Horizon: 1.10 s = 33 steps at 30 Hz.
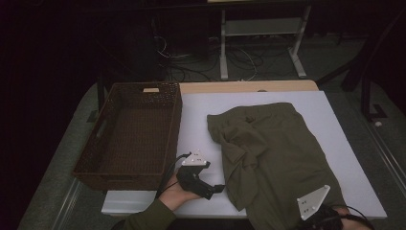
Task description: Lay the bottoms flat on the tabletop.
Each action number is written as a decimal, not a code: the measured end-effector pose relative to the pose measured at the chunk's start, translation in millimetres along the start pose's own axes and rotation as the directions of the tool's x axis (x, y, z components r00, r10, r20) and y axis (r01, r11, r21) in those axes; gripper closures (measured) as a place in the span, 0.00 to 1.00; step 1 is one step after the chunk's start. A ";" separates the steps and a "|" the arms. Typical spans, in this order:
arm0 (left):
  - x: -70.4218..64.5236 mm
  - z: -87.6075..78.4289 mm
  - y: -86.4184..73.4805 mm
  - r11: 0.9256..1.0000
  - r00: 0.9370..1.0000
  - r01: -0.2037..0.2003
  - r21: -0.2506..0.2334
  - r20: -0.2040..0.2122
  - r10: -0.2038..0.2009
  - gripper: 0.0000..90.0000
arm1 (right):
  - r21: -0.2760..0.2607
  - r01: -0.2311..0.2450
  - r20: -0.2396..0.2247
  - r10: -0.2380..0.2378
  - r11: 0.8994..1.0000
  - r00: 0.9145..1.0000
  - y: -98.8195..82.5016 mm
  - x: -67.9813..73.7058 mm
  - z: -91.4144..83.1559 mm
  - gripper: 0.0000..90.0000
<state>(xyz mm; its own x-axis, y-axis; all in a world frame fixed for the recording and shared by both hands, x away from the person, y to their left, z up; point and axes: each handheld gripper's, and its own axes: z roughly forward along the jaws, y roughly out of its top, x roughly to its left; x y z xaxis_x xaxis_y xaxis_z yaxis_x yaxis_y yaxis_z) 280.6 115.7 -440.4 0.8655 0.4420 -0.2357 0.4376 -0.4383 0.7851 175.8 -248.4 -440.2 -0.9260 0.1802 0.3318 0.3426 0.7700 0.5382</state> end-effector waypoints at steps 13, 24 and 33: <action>-0.6 -0.4 1.1 1.000 1.000 -0.006 -0.002 0.002 0.006 0.00 | -0.276 -0.064 0.260 0.139 0.959 0.956 7.2 -30.0 -35.8 0.53; -1.3 -0.8 1.5 1.000 1.000 -0.011 -0.003 0.008 0.011 0.00 | -0.362 -0.199 0.444 0.356 0.911 0.822 13.8 -80.9 -58.8 0.47; -3.8 0.0 -1.4 1.000 1.000 -0.008 0.001 0.006 0.008 0.00 | -0.427 -0.300 0.510 0.501 0.853 0.699 9.7 -136.5 -83.7 0.50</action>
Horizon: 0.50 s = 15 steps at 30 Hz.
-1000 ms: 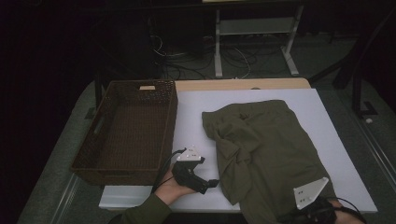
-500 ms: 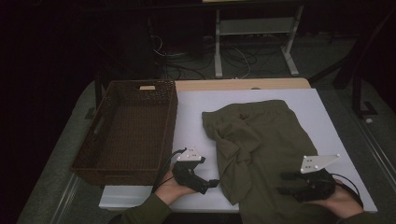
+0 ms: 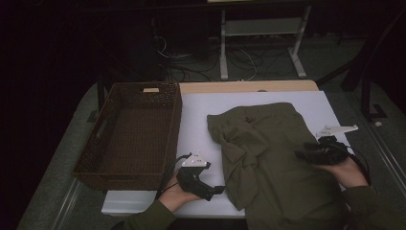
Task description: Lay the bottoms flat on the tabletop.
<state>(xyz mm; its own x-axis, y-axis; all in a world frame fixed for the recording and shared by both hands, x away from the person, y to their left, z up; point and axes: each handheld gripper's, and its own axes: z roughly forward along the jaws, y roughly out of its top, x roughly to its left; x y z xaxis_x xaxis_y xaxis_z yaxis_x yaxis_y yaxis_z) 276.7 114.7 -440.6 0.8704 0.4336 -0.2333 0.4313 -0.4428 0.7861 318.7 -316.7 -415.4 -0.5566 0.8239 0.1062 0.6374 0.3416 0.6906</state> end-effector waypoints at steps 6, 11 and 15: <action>-2.6 -2.3 -3.5 1.000 1.000 0.014 -0.003 -0.009 -0.014 0.00 | -0.010 -0.082 0.097 0.082 0.997 0.992 6.4 -35.3 9.7 0.52; -3.0 -4.9 -5.4 1.000 1.000 0.021 -0.008 -0.019 -0.021 0.00 | -0.005 -0.143 0.149 0.142 0.990 0.979 4.5 -59.4 16.8 0.52; -3.3 -4.9 -6.0 1.000 1.000 0.023 -0.008 -0.020 -0.023 0.00 | 0.009 -0.175 0.147 0.171 0.985 0.974 0.3 -68.6 22.9 0.52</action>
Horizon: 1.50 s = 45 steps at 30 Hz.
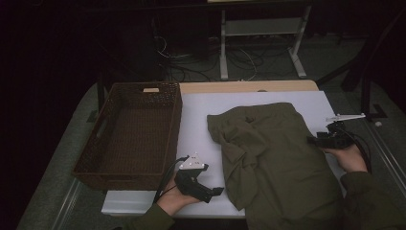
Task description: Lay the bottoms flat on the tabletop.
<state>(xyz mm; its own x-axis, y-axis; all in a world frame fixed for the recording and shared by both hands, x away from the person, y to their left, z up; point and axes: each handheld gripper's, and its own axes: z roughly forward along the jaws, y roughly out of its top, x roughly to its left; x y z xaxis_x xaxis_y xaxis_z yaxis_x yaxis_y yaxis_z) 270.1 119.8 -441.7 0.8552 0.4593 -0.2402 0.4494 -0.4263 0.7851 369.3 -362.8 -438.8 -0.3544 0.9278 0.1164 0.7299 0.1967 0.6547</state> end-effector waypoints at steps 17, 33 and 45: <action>-0.1 0.0 -1.3 1.000 1.000 0.005 0.001 -0.002 -0.005 0.00 | 0.039 0.023 0.025 -0.024 0.999 0.999 -3.5 -11.0 2.0 0.98; 1.3 0.6 0.4 1.000 1.000 0.005 -0.005 -0.003 -0.005 0.00 | 0.010 -0.077 0.190 0.074 0.997 0.979 -17.0 -51.2 -14.5 0.98; 1.7 5.4 3.2 1.000 1.000 0.009 0.016 0.009 -0.009 0.00 | -0.115 -0.086 0.081 0.095 0.990 0.992 -12.3 -35.4 -38.2 0.55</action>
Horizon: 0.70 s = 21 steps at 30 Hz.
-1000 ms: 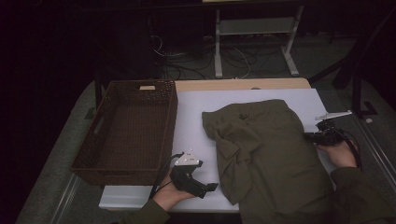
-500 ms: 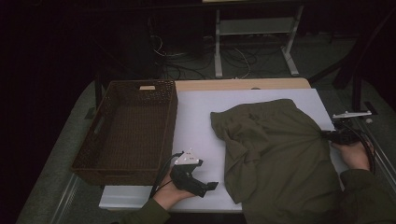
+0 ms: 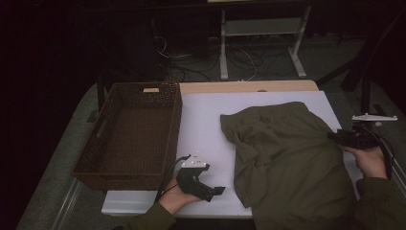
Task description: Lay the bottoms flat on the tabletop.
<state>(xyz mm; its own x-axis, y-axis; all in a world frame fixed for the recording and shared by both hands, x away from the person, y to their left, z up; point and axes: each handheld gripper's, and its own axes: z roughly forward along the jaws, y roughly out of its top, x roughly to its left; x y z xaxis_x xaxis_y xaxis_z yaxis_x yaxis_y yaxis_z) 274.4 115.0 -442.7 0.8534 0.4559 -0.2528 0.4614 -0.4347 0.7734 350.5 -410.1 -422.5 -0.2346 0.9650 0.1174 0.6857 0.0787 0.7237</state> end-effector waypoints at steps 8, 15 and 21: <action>-0.5 2.0 2.2 1.000 1.000 -0.004 0.004 0.010 0.004 0.00 | -0.013 0.087 -0.070 -0.088 0.996 0.994 3.2 32.1 -7.2 0.39; 1.1 1.6 2.9 1.000 1.000 0.007 0.000 0.011 -0.007 0.00 | 0.002 0.129 -0.142 -0.127 0.992 0.982 -1.3 58.4 -9.4 0.35; 0.9 2.3 3.0 1.000 1.000 0.008 -0.002 0.012 -0.008 0.02 | 0.011 0.158 -0.195 -0.153 0.987 0.969 -9.9 82.9 -12.9 0.35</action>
<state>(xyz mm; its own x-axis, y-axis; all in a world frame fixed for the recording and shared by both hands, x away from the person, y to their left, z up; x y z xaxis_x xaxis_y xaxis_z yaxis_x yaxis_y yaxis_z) 277.1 112.4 -442.0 0.8526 0.4501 -0.2654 0.4672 -0.4294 0.7729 315.3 -334.2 -411.1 -0.4667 0.8740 0.1352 0.6472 0.2333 0.7257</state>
